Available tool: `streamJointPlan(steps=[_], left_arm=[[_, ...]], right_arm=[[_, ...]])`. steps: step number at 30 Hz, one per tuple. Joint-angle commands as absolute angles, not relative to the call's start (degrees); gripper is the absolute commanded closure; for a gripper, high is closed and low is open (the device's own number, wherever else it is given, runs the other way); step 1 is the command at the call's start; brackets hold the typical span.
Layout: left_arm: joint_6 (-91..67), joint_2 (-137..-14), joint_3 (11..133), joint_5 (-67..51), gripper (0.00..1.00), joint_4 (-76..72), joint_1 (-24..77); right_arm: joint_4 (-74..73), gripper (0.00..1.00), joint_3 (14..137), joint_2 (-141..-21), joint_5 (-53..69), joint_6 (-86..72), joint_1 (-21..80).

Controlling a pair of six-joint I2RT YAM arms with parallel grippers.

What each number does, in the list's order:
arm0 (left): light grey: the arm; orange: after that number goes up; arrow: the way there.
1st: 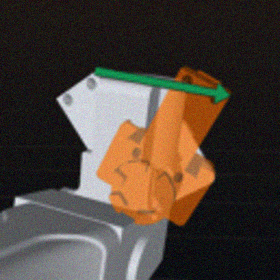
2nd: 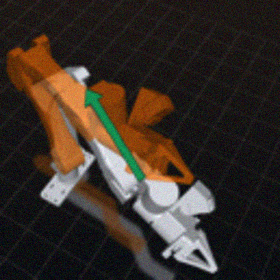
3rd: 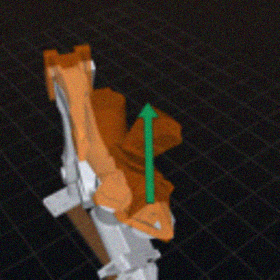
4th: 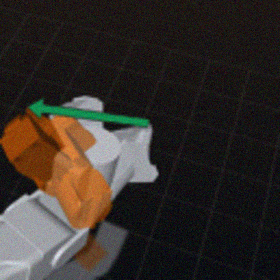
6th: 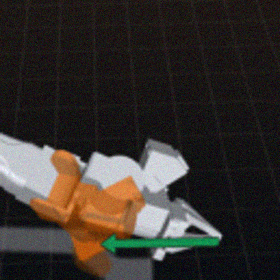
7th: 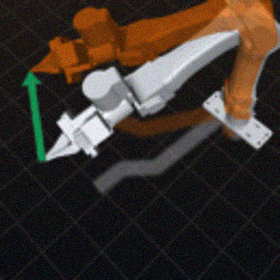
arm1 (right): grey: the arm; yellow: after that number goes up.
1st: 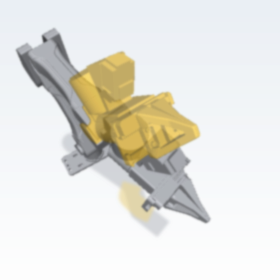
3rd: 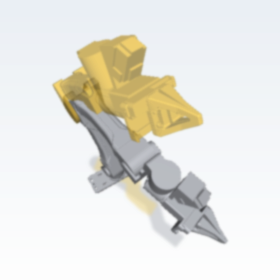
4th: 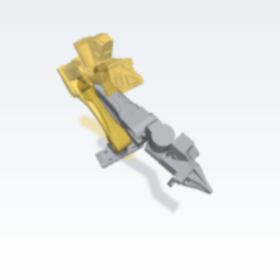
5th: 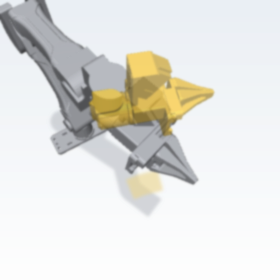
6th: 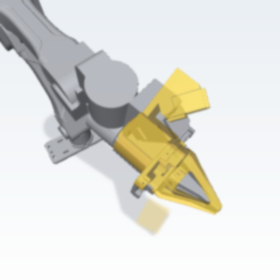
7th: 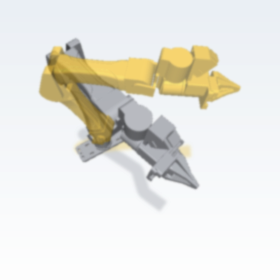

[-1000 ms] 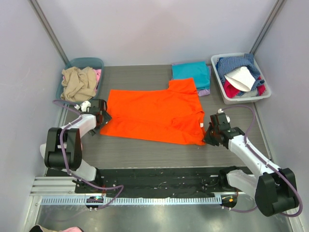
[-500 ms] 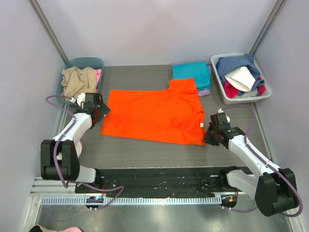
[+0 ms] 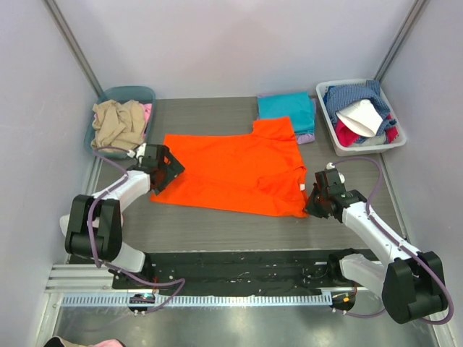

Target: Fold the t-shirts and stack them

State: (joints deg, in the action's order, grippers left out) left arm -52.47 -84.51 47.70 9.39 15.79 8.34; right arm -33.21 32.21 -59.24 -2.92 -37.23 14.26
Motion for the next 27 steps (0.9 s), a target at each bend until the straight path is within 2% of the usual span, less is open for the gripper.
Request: streamJointPlan(steps=[1, 10, 12, 27], left_arm=[[-55.28, -86.92, 45.71, 7.91, 0.03, 9.77, 10.72], [-55.72, -92.28, 43.69, 13.88, 0.00, 12.92, 10.72], [-55.99, -92.90, 42.81, 14.06, 0.03, 12.66, 10.37], [-56.07, -91.50, 42.54, 14.51, 0.01, 13.62, 9.67]], right_arm=[[-32.43, 0.99, 33.22, -59.33, -3.69, -37.35, 14.50], [-32.70, 0.99, 33.05, -59.24, -5.01, -37.70, 14.59], [-32.78, 0.99, 32.96, -59.33, -5.53, -37.88, 14.50], [-33.92, 0.97, 34.54, -62.14, -6.16, -38.50, 14.50]])
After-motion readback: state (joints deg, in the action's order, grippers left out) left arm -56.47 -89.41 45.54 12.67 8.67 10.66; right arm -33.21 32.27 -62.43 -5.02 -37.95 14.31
